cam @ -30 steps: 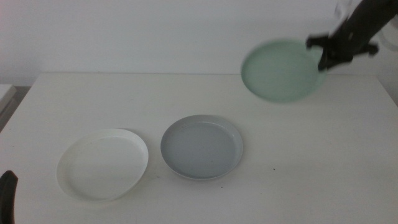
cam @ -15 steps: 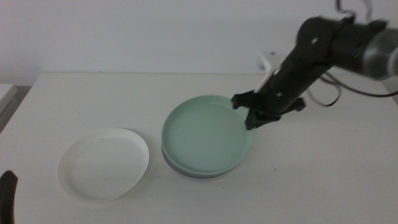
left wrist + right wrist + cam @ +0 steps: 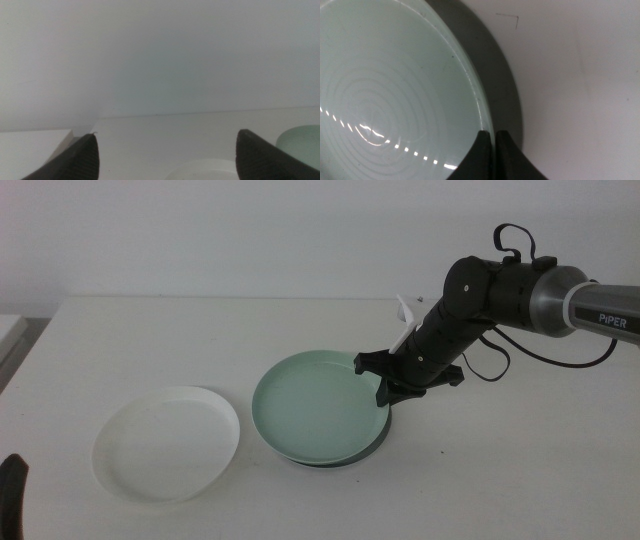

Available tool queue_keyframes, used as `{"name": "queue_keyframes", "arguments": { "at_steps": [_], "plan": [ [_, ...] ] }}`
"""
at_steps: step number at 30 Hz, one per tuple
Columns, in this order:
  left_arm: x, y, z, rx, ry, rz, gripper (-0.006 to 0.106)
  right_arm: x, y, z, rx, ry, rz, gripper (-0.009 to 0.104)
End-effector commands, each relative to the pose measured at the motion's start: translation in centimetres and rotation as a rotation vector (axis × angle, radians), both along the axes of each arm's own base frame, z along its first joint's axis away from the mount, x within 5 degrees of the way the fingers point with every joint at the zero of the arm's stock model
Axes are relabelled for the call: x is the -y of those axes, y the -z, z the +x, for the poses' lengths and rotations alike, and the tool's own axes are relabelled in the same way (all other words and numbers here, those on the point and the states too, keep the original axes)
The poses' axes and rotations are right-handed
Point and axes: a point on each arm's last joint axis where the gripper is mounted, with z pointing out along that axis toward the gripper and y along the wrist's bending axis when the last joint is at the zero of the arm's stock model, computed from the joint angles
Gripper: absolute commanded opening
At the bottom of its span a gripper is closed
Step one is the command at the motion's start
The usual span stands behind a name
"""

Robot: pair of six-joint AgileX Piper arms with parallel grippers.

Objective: Stack the three bowls on top of each other.

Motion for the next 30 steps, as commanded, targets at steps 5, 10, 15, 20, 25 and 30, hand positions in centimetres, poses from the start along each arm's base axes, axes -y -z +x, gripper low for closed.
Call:
{"name": "queue_keyframes", "arguments": {
  "at_steps": [5,10,15,20,25,30],
  "plan": [
    [0.0,-0.1,0.0,0.016,-0.001,-0.003,0.094,0.0,-0.1,0.2,0.022,0.019,0.01,-0.001],
    [0.0,-0.2,0.0,0.018,-0.001,-0.003,0.094,0.1,-0.1,0.1,0.013,0.019,-0.002,-0.001],
    [0.0,-0.2,0.0,0.018,-0.001,-0.005,0.094,0.0,-0.5,0.0,-0.009,0.002,-0.009,0.007],
    [0.0,-0.2,0.0,0.018,-0.001,-0.005,0.094,0.0,-2.4,0.6,0.025,-0.034,-0.03,0.049],
    [0.0,-0.1,0.0,0.016,-0.001,-0.002,0.094,1.1,-8.0,0.7,0.108,-0.151,-0.041,0.09],
    [0.0,-0.1,0.0,0.016,-0.001,-0.002,0.094,5.4,-19.0,-2.2,0.32,-0.253,0.055,0.093]
  ]
}}
